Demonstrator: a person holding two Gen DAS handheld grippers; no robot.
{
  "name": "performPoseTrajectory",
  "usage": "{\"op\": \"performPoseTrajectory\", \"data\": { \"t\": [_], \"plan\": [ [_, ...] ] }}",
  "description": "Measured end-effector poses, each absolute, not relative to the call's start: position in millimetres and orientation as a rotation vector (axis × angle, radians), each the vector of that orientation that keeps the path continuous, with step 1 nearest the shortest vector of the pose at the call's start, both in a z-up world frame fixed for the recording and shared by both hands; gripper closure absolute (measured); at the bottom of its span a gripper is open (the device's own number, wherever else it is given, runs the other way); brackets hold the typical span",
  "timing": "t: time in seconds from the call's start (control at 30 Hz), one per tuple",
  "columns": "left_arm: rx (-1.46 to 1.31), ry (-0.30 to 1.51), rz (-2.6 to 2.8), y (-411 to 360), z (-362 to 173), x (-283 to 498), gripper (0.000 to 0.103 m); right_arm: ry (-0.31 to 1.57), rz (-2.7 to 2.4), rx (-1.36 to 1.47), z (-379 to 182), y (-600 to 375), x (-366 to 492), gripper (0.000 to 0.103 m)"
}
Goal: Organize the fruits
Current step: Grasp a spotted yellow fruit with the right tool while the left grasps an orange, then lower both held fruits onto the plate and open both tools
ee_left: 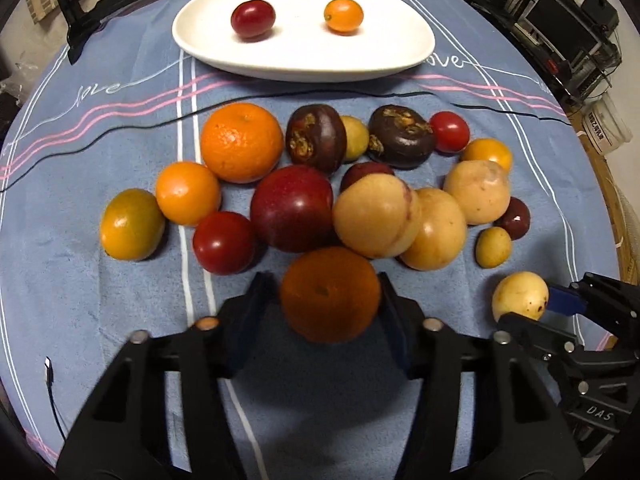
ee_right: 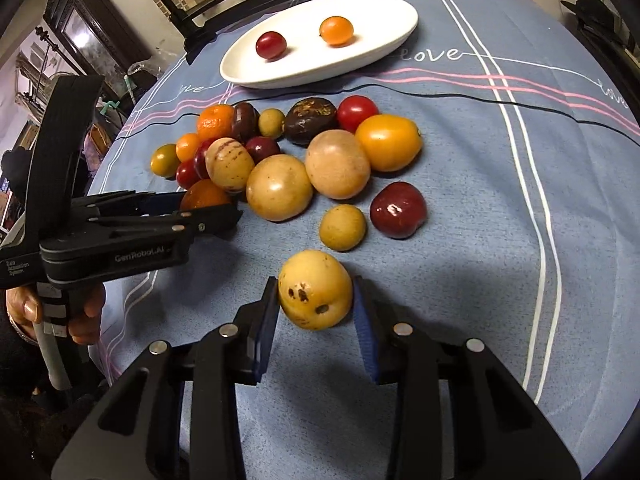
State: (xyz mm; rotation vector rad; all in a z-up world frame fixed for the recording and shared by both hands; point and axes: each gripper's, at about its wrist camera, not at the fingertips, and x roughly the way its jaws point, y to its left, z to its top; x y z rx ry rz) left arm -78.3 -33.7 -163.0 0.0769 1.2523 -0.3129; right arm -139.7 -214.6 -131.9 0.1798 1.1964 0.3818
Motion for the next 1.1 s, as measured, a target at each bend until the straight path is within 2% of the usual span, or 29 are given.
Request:
{"op": "performPoseTrajectory", "data": {
  "t": [0.03, 0.47, 0.93, 1.1],
  "plan": [
    [0.07, 1.255, -0.324, -33.7, -162.4, -77.5, 0.058, 1.198, 0.382, 0.177, -132.0, -214.8, -139.5, 0.067],
    [0.128, 1.211, -0.297, -34.2, -138.8, -89.1, 0.058, 1.198, 0.413, 0.14, -123.8, -201.7, -137.6, 0.067],
    [0.118, 0.986, -0.276, -21.2, -39.4, -71.7, 0.058, 0.932, 0.476, 0.119, -21.9, -195.3, -109.2, 0.066],
    [0.109, 0.974, -0.267, -22.4, -32.1, -65.6, 0.058, 0.902, 0.484, 0.132, -12.7, -197.2, -105.3, 0.066]
  ]
}}
